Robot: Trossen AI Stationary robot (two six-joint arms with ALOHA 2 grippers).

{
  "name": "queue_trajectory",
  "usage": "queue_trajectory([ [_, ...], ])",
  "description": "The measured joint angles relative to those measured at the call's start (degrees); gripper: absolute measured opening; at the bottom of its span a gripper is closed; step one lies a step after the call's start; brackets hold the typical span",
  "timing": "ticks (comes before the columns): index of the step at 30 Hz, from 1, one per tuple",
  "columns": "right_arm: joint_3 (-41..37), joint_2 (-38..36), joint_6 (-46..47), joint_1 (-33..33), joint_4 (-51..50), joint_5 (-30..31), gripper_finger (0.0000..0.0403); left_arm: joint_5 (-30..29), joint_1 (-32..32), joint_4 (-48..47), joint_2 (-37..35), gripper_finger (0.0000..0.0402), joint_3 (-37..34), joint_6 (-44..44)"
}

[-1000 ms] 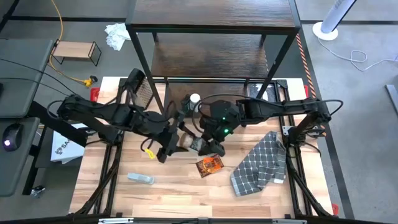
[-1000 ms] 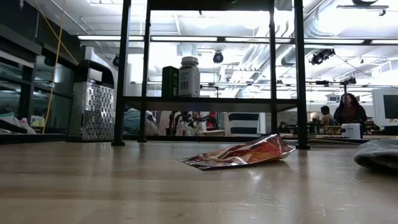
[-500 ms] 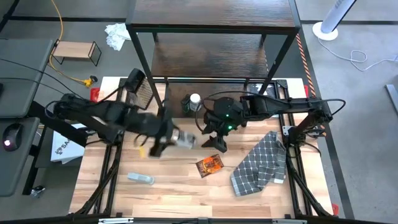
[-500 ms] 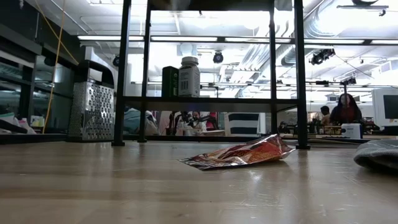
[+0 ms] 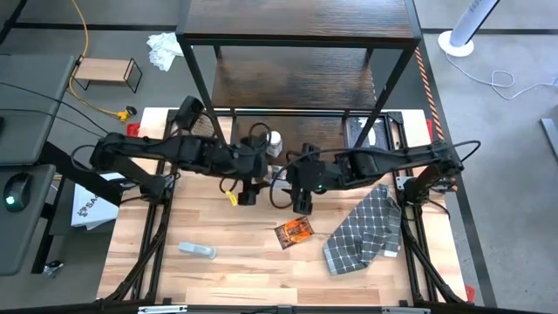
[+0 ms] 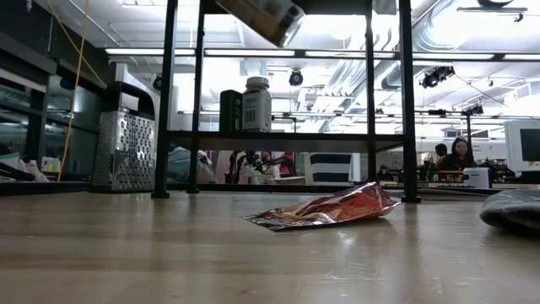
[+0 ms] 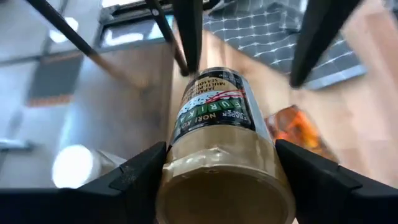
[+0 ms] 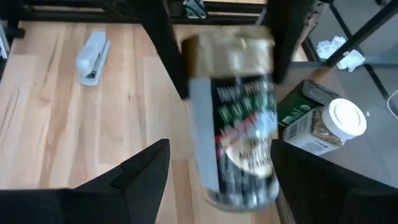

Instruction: Shelf spices

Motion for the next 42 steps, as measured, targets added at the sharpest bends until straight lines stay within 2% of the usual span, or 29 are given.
queue_trajectory([
  [2,0.0,0.44,-1.57,0.37,0.21,0.01,0.0273,-0.93,0.06,0.98,0.96,0.0266,0.06,2.47],
  [13,-0.02,0.69,-4.12,0.07,-0.14,1.36,0.0273,2.54,0.81,5.31,2.24,0.0266,0.06,7.24],
  [23,2.39,0.73,-3.44,0.02,2.56,3.6,0.0272,1.87,0.75,1.11,0.99,0.0266,0.08,3.87],
  [28,2.95,0.71,1.87,1.07,4.78,2.98,0.0255,1.82,0.75,0.88,-0.61,0.0266,0.08,3.72],
  [32,2.95,0.74,10.02,1.74,0.19,4.71,0.0248,1.81,0.75,-0.11,-1.42,0.0266,0.08,3.7],
  [37,2.89,1.01,17.77,0.85,-6.89,4.4,0.0279,1.82,0.75,-1.66,-2.3,0.0266,0.08,1.54],
  [42,2.89,0.99,16.52,0.57,-0.89,3.26,0.0334,2.94,0.77,-0.73,-2.48,0.0266,0.08,1.96],
])
